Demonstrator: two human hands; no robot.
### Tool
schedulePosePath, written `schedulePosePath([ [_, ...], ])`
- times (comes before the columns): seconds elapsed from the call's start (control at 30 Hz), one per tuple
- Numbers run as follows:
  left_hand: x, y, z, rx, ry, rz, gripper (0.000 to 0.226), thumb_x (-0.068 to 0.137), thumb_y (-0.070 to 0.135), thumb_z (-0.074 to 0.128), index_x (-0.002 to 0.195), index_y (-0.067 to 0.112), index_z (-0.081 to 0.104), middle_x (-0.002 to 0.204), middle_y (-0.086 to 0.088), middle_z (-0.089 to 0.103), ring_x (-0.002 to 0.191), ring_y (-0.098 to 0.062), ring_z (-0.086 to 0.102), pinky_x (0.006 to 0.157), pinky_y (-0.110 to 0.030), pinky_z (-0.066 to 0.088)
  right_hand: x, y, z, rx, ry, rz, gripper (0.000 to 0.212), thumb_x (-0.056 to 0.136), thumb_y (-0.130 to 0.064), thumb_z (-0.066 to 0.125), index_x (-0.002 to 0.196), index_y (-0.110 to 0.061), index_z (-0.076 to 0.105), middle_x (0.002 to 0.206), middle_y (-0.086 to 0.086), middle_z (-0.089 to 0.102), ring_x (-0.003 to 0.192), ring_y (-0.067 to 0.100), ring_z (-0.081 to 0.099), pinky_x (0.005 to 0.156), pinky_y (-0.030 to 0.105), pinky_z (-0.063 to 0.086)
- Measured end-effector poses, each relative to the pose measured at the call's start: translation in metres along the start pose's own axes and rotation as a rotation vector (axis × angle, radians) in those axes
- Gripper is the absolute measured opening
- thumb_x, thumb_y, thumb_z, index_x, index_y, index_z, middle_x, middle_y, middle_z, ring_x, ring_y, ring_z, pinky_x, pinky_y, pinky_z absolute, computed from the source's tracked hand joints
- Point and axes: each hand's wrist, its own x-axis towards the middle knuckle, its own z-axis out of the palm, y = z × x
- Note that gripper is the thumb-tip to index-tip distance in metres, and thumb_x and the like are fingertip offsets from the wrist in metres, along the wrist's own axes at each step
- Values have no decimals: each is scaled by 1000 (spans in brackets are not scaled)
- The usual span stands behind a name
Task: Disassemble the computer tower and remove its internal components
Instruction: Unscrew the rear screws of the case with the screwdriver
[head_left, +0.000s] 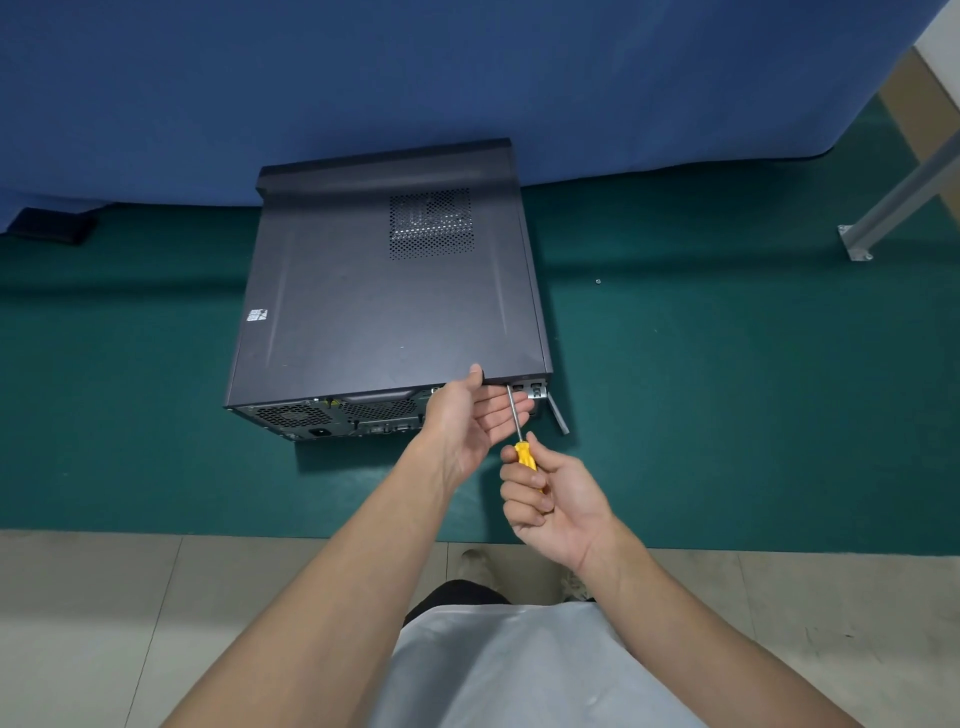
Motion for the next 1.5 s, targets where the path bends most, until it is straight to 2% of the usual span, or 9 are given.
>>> schedulePosePath([
  [0.2,-1,1,1,0,3,4,43,104,29,39,105,-11,55,99,-27,68,88,-33,70,72,-36,58,3,6,7,-92,103,-99,37,98,-37,45,73,-10,51,48,-6,28,33,5,17,30,18,14],
  [0.4,-3,1,3,-9,7,5,44,104,30,38,101,-11,55,86,-24,71,78,-31,72,68,-35,59,13,23,27,-648,517,-387,39,102,-39,35,75,-12,43,50,-5,32,39,10,23,36,21,21],
  [0.5,-4,1,4,-10,7,1,43,104,29,38,99,-10,55,87,-24,70,79,-31,72,68,-36,59,15,30,28,-1270,754,-474,39,103,-35,28,73,-14,42,75,5,49,59,15,37,53,29,37],
  [0.57,-4,0,4,-19,13,5,40,104,27,41,100,-11,55,91,-26,69,77,-31,72,66,-35,60,15,31,29,-1406,811,-508,38,103,-34,25,78,-13,43,88,10,54,61,6,36,47,22,27],
  [0.73,-5,-8,8,87,55,104,21,84,-10,64,103,-16,59,86,-24,68,72,-26,70,70,-30,60,13,27,26,-1196,649,-486,34,102,-38,35,77,-16,41,78,7,49,62,20,43,51,27,34],
  [0.83,-3,-11,12,99,114,134,21,81,-19,61,100,-12,59,77,-20,68,66,-23,69,69,-27,58,1,19,25,-739,409,-356,28,101,-31,43,82,-11,44,64,5,45,48,15,42,46,27,37],
  [0.97,-2,-12,14,90,120,141,17,87,-21,49,85,-4,54,80,-20,67,71,-23,69,66,-25,59,-21,5,18,-475,121,-111,19,100,-18,45,100,-2,55,78,16,59,63,25,58,56,33,47],
  [1.3,-5,-15,14,172,164,200,22,81,-16,65,101,-9,60,82,-19,69,75,-25,72,66,-27,60,-18,14,27,-1103,531,-376,12,91,-8,62,100,-10,54,86,8,65,57,14,67,52,23,51],
  [1.5,-4,-13,16,77,87,164,26,90,-21,42,114,-16,50,92,-27,65,78,-28,70,66,-26,60,-32,-3,24,-686,129,-64,15,98,-5,47,110,2,52,89,18,64,78,32,69,64,34,56],
])
